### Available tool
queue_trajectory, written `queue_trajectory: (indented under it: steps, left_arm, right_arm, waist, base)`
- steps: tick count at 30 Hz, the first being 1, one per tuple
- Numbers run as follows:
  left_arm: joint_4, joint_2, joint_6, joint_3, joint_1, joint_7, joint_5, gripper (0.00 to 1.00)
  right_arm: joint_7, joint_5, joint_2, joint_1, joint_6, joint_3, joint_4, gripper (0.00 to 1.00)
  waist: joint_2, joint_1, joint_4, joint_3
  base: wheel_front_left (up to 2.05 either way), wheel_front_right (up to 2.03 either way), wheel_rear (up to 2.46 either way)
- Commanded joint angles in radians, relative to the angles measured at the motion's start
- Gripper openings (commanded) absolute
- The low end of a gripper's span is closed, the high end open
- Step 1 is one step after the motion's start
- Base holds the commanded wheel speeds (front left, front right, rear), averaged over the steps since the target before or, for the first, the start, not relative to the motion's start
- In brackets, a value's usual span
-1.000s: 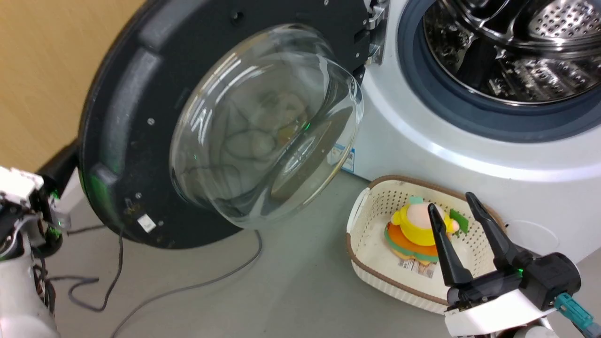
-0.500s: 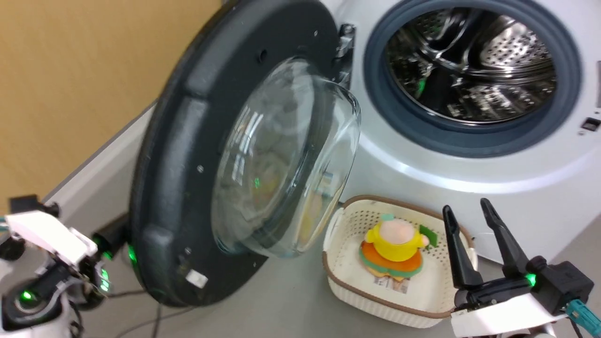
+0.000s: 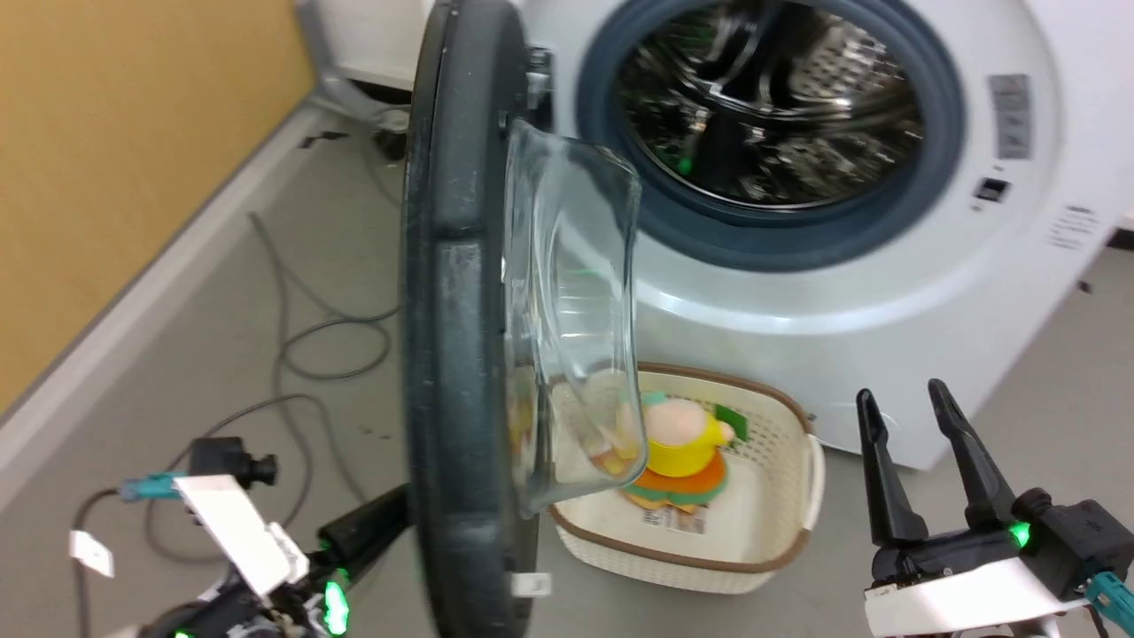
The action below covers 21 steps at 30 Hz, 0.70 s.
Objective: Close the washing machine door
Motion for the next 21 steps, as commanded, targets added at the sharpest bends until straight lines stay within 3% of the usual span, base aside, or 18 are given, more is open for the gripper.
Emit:
queue_trajectory:
  steps: [1, 9, 21]
  left_arm:
    - [-0.009, -0.009, 0.005, -0.019, 0.015, -0.009, -0.023, 0.00]
    - [-0.029, -0.010, -0.024, -0.209, 0.058, -0.172, -0.159, 0.00]
    - [0.058, -0.010, -0.103, -0.380, -0.037, -0.469, -0.199, 0.00]
  right_arm:
    - [-0.004, -0.007, 0.003, 0.012, 0.001, -0.004, -0.003, 1.00]
    - [-0.004, -0.015, 0.000, 0.006, 0.001, -0.003, -0.004, 1.00]
    - [-0.004, -0.020, -0.006, -0.024, 0.001, 0.003, -0.013, 1.00]
  waist:
    - [0.0000, 0.0000, -0.035, 0.008]
    - [0.0000, 0.0000, -0.170, 0.039]
    - [0.0000, 0.0000, -0.405, 0.118]
  base:
    - [0.00, 0.00, 0.00]
    - [0.00, 0.00, 0.00]
    - [0.00, 0.00, 0.00]
